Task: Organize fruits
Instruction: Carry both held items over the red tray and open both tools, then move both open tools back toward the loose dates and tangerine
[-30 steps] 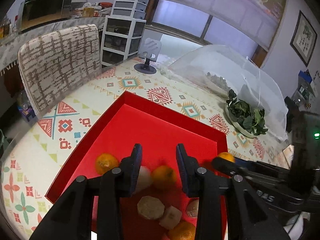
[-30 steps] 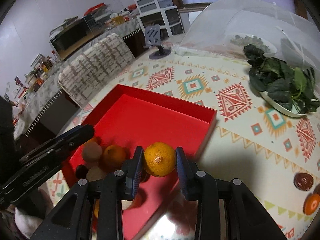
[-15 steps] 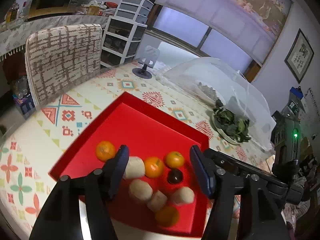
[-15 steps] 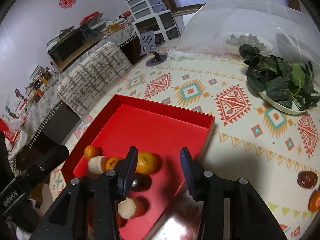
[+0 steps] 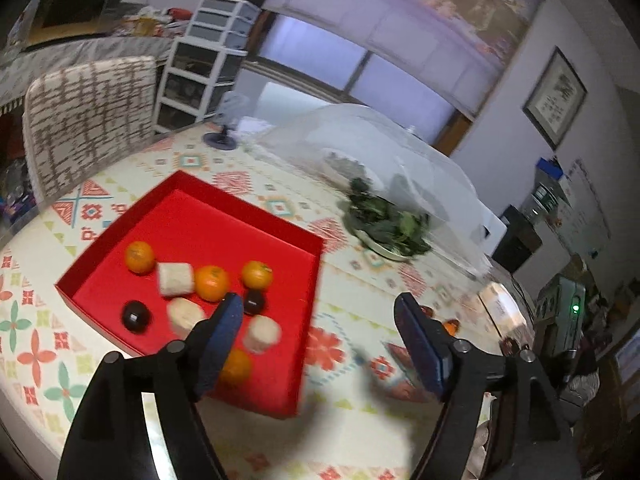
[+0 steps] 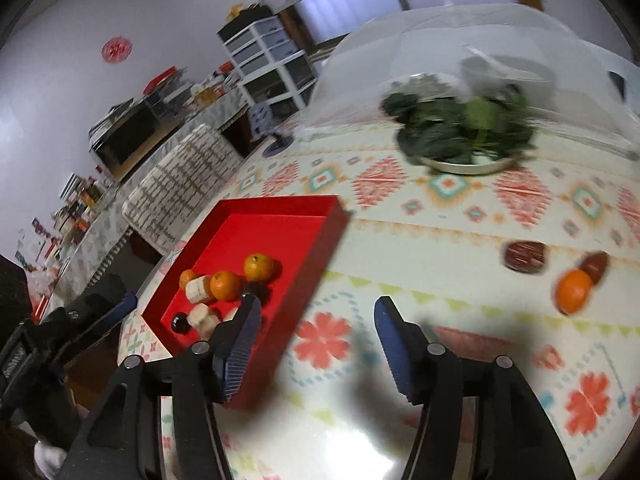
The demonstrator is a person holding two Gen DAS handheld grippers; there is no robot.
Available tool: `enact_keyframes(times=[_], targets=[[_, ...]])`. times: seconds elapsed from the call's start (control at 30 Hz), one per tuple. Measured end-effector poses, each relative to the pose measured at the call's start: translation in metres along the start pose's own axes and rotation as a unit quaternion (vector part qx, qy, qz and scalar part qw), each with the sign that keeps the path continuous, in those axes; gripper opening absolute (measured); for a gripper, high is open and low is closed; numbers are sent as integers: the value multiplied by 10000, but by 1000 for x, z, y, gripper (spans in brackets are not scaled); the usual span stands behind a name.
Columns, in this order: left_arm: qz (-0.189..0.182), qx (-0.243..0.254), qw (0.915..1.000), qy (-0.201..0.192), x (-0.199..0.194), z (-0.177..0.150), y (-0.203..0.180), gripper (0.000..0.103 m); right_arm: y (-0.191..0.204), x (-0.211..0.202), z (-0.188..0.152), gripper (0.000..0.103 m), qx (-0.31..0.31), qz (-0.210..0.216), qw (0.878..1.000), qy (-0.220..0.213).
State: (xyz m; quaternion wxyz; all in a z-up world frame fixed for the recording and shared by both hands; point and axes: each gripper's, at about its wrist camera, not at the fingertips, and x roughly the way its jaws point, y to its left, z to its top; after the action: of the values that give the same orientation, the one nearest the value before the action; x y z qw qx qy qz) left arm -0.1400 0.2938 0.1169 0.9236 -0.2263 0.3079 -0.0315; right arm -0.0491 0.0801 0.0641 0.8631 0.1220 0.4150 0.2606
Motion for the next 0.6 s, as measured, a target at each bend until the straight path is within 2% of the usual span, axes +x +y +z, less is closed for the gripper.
enact_keyframes(times=[0.6], targets=[[-296, 856, 9955, 270, -2, -52, -115, 81, -94, -111, -43, 70, 586, -377, 9955, -638]])
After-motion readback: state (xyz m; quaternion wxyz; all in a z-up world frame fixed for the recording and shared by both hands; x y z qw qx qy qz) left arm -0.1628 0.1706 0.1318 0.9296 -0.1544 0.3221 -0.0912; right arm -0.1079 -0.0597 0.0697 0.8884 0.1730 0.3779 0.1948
